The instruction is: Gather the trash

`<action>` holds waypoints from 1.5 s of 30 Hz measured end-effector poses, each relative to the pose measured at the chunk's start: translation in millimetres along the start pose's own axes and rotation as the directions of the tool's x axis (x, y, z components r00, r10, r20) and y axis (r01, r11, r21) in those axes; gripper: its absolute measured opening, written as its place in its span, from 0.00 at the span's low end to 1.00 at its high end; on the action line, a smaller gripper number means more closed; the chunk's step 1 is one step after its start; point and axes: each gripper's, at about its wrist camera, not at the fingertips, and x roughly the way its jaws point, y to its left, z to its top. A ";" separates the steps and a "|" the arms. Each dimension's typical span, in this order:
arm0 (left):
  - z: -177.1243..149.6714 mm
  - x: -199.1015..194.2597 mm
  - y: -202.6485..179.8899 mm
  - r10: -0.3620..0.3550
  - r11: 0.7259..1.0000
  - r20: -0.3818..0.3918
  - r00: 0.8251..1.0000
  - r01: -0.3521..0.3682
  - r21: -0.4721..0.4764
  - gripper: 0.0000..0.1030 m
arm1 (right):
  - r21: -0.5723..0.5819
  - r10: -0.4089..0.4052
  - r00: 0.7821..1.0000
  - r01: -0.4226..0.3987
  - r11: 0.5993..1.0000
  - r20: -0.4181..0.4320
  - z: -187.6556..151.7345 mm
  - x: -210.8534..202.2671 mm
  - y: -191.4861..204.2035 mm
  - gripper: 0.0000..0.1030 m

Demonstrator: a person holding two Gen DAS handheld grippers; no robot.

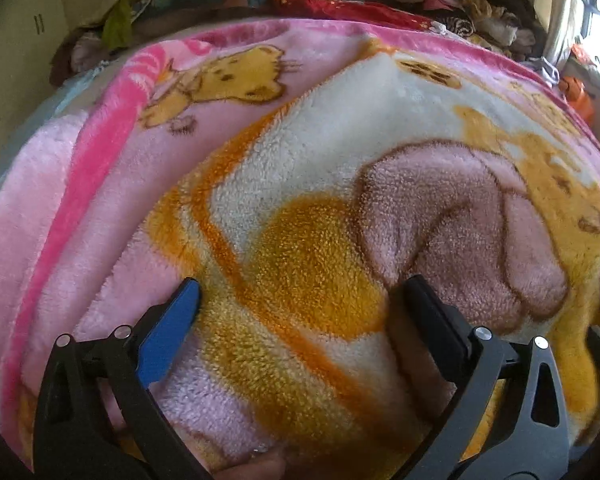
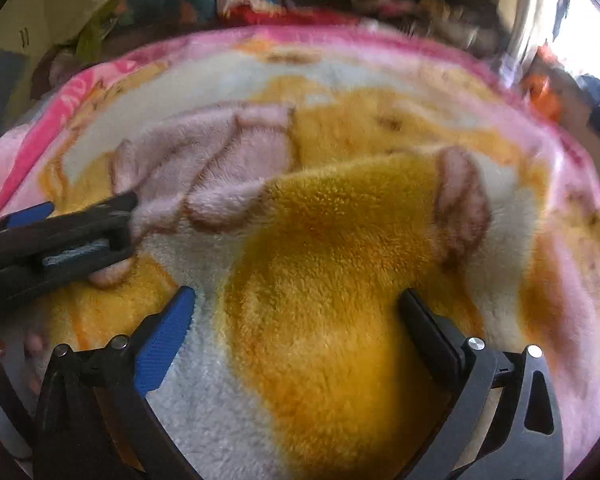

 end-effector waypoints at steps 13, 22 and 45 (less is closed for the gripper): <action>-4.9 -7.1 -9.6 0.016 1.000 -0.002 1.000 -0.016 0.012 0.91 | 0.010 0.015 1.000 -0.015 1.000 -0.002 6.0 10.0 1.7 0.95; -0.2 -3.2 -2.9 0.017 1.000 -0.002 1.000 -0.017 0.012 0.91 | 0.011 0.016 1.000 -0.016 1.000 -0.001 5.7 9.5 0.8 0.95; -0.2 -3.1 -2.4 0.018 1.000 -0.002 1.000 -0.018 0.012 0.91 | 0.014 0.018 1.000 -0.018 1.000 0.001 -0.9 3.4 -3.0 0.95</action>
